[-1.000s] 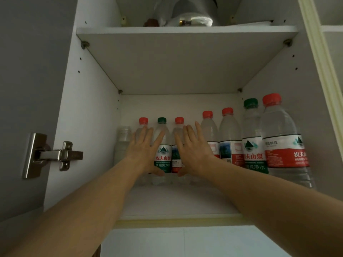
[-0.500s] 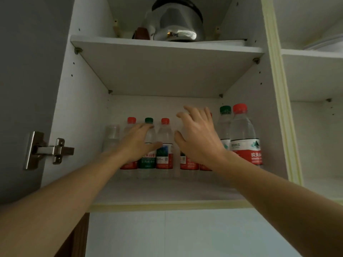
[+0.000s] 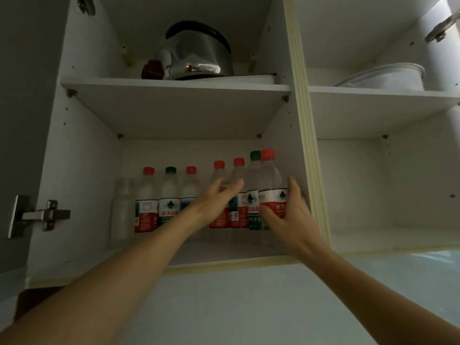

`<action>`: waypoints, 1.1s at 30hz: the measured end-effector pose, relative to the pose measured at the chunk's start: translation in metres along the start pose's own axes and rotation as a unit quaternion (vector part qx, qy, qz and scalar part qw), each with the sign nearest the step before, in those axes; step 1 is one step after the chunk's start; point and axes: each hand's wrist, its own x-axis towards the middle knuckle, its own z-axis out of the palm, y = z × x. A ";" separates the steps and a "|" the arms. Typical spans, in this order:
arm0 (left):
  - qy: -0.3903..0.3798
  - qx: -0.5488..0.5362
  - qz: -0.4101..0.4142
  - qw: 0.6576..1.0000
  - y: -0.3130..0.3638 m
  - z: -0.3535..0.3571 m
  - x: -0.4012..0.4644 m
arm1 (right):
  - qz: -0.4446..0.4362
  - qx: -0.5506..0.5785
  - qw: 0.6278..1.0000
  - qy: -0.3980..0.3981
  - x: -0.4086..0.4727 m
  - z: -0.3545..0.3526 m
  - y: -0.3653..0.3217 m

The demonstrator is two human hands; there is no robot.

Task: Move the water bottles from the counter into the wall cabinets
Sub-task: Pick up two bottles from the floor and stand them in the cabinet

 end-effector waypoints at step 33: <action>0.071 -0.024 -0.061 0.995 -0.030 -0.069 -0.035 | 0.124 0.298 0.864 -0.386 0.026 0.075 -0.035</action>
